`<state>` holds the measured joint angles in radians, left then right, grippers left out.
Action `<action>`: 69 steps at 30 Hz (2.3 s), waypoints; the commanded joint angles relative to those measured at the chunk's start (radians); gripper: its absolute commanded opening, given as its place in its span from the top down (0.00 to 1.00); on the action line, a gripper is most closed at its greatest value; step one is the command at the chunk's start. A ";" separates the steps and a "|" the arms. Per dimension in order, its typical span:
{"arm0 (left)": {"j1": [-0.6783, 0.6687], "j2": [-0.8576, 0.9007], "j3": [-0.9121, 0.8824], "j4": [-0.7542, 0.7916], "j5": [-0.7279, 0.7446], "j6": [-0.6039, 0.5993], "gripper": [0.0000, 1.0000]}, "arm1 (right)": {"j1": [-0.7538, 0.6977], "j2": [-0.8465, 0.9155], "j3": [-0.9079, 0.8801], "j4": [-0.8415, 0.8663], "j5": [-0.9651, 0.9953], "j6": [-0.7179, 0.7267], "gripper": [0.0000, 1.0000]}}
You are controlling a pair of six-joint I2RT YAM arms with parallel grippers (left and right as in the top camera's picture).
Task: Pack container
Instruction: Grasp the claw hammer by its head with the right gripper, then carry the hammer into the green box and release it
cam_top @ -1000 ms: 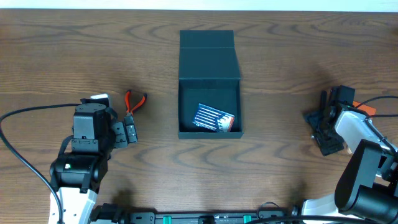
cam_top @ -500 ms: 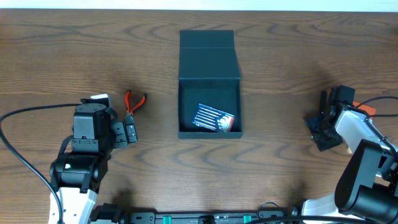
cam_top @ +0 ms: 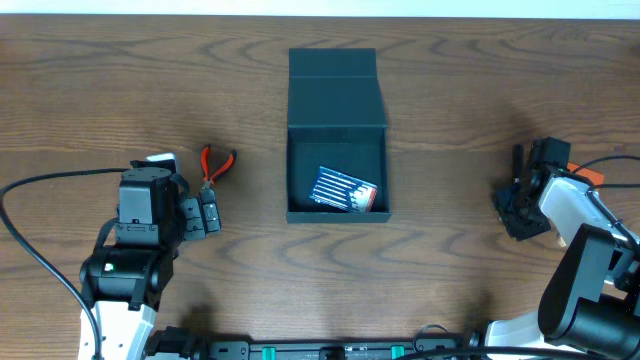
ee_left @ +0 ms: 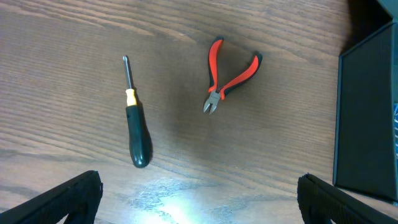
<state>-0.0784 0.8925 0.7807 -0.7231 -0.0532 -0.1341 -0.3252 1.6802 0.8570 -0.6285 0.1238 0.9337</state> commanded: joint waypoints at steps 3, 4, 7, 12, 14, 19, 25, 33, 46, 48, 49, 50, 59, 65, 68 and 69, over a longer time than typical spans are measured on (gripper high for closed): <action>0.006 0.002 0.019 -0.002 -0.011 0.002 0.01 | -0.010 0.033 -0.014 -0.017 0.006 0.000 0.73; 0.006 0.002 0.019 -0.003 -0.011 0.002 0.01 | -0.010 0.033 -0.014 -0.018 0.006 0.000 0.75; 0.006 0.002 0.019 -0.002 -0.011 0.002 0.01 | -0.010 0.033 -0.014 -0.019 0.006 0.000 0.80; 0.006 0.002 0.019 -0.002 -0.011 0.002 0.01 | -0.010 0.033 -0.014 -0.020 0.006 0.000 0.88; 0.006 0.002 0.019 -0.003 -0.011 0.002 0.01 | -0.010 0.033 -0.014 -0.023 0.006 0.000 0.95; 0.006 0.002 0.019 -0.003 -0.011 0.002 0.01 | -0.010 0.033 -0.014 -0.026 0.006 0.000 0.99; 0.006 0.002 0.019 -0.002 -0.011 0.002 0.01 | -0.010 0.033 -0.014 -0.024 -0.002 -0.047 0.99; 0.006 0.002 0.019 -0.002 -0.011 0.002 0.02 | 0.000 0.017 0.042 -0.058 -0.031 -0.183 0.99; 0.006 0.002 0.019 -0.002 -0.011 0.002 0.01 | 0.166 -0.128 0.306 -0.203 -0.095 -0.373 0.99; 0.006 0.002 0.019 -0.002 -0.011 0.002 0.02 | 0.217 -0.143 0.367 -0.205 -0.172 -0.476 0.99; 0.006 0.002 0.019 -0.002 -0.011 0.002 0.01 | 0.240 -0.144 0.394 -0.207 -0.213 -0.529 0.99; 0.006 0.002 0.019 -0.002 -0.011 0.002 0.01 | 0.268 -0.144 0.428 -0.217 -0.260 -0.589 0.99; 0.006 0.002 0.019 -0.002 -0.011 0.001 0.02 | 0.590 -0.140 0.676 -0.385 -0.296 -0.929 0.99; 0.006 0.002 0.019 -0.002 -0.011 0.001 0.01 | 0.689 -0.111 0.689 -0.380 -0.226 -0.923 0.99; 0.006 0.002 0.019 -0.002 -0.011 0.001 0.01 | 0.709 -0.055 0.689 -0.381 -0.226 -0.925 0.99; 0.006 0.002 0.019 -0.002 -0.011 0.001 0.01 | 0.712 -0.035 0.689 -0.380 -0.225 -0.926 0.99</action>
<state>-0.0784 0.8925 0.7807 -0.7254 -0.0532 -0.1345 0.3702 1.5867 1.5257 -1.0119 -0.1223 0.0387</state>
